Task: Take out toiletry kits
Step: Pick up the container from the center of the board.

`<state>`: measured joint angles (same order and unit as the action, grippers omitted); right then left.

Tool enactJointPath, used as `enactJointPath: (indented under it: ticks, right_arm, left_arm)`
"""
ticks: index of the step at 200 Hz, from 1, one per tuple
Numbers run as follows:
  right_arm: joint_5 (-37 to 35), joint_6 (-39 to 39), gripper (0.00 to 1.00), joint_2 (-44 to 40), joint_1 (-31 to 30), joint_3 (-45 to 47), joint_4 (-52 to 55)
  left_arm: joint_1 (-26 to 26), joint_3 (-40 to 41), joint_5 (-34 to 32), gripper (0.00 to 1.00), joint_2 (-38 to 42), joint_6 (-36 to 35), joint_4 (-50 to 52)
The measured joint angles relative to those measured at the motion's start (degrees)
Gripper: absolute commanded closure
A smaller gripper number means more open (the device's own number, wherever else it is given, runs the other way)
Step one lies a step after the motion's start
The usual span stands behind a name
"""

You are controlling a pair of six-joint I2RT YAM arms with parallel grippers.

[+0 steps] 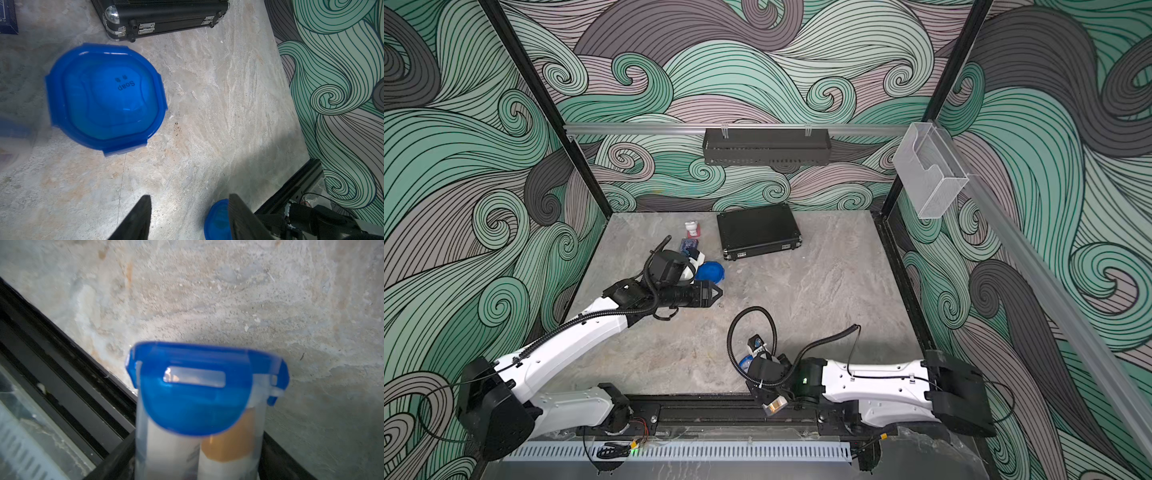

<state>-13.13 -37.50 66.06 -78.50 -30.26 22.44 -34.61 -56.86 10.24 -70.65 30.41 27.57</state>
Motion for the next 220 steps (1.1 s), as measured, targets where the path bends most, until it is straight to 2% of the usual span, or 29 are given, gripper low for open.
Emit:
enactJointPath:
  ticks: [65,101,133,156,177,194,211,220]
  right_arm:
    - [1.03,1.07,0.27,-0.5,0.0,0.0,3.96]
    - [0.07,3.39,0.34,-3.5,0.07,2.29,1.68]
    - [-0.76,8.31,0.42,-8.2,5.05,4.46,-2.78]
    - [-0.26,13.27,0.42,-11.72,11.98,5.84,-9.77]
    - [1.42,18.73,0.41,-12.31,18.58,8.0,-19.96]
    - [3.1,23.93,0.38,-9.77,22.84,9.55,-29.53]
    - [5.49,29.83,0.34,-4.17,25.75,9.9,-39.04]
    - [7.28,32.44,0.33,-1.01,26.86,9.9,-43.8]
  left_arm:
    - [0.0,0.0,0.02,0.4,0.0,0.0,0.35]
    - [0.0,0.0,0.04,0.4,0.07,0.0,0.85]
    - [0.0,0.0,0.02,0.4,1.57,-0.02,1.57]
    - [0.07,0.0,0.0,0.39,3.85,-0.02,1.62]
    - [0.42,-0.07,0.33,0.35,5.33,-0.09,1.62]
    - [0.94,-0.55,1.66,0.27,5.49,-0.22,1.66]
    - [1.57,-2.14,4.22,0.14,5.22,-0.63,2.16]
    - [1.68,-3.58,5.75,0.11,4.79,-1.01,2.49]
